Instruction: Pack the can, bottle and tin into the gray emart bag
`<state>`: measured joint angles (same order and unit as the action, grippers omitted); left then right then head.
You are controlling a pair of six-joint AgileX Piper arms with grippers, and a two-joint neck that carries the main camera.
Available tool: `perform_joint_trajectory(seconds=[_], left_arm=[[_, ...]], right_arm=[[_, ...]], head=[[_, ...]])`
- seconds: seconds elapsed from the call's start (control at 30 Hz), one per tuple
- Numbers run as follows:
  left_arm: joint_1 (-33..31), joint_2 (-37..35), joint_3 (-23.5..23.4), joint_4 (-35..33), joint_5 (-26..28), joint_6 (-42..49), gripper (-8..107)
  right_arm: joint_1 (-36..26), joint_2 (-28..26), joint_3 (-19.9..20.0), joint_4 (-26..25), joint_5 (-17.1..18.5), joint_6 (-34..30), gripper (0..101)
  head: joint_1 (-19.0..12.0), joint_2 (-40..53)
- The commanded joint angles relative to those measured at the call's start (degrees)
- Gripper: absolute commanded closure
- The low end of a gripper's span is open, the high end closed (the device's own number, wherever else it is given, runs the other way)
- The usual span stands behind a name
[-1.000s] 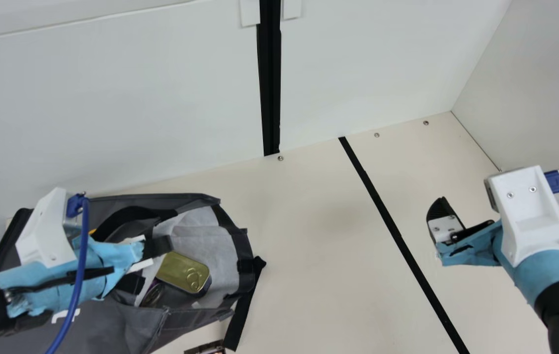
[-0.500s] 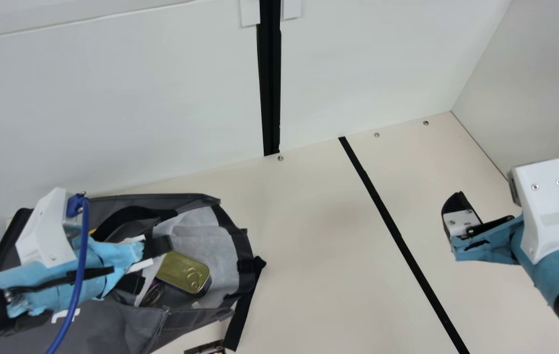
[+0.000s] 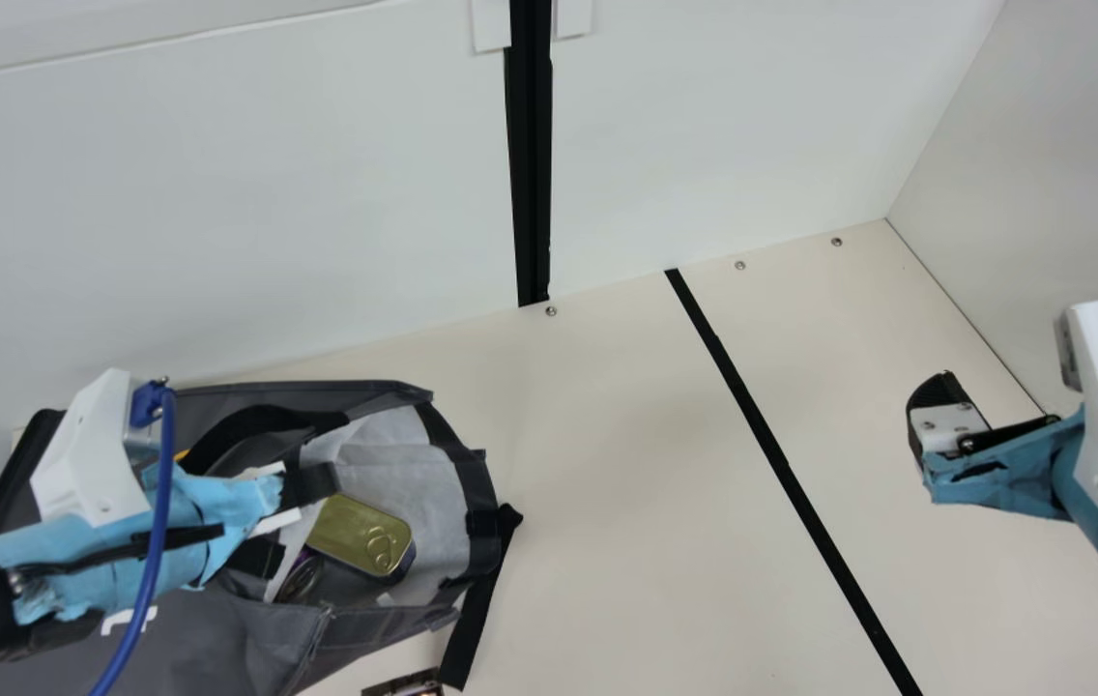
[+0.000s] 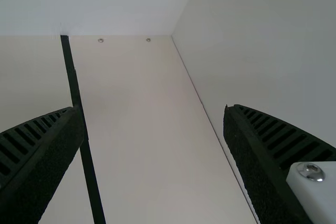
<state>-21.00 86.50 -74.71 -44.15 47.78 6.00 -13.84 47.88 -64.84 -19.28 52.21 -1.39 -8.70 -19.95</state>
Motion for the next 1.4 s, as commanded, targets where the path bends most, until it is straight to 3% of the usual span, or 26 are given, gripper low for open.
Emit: perform_joint_trajectory(seconds=[0.0,0.43,0.8,0.97,1.37], left_arm=[[0.0,0.0,0.0,0.0,0.0,0.0,89],[0.0,0.0,0.0,0.0,0.0,0.0,89],[0.0,0.0,0.0,0.0,0.0,0.0,89],[0.0,0.0,0.0,0.0,0.0,0.0,89],[0.0,0.0,0.0,0.0,0.0,0.0,89]], right_arm=[[0.1,0.1,-1.0,-0.2,1.7,0.1,10],[1.3,0.8,-6.7,-0.4,10.6,0.3,10],[1.8,0.8,-10.1,1.9,16.1,-0.3,10],[1.5,0.7,-11.2,3.1,17.7,-1.0,10],[-1.9,0.8,-11.2,7.3,17.7,-4.6,10]], head=[[-1.3,0.0],[-1.3,0.0],[-1.3,0.0],[-1.3,0.0],[-1.3,0.0]])
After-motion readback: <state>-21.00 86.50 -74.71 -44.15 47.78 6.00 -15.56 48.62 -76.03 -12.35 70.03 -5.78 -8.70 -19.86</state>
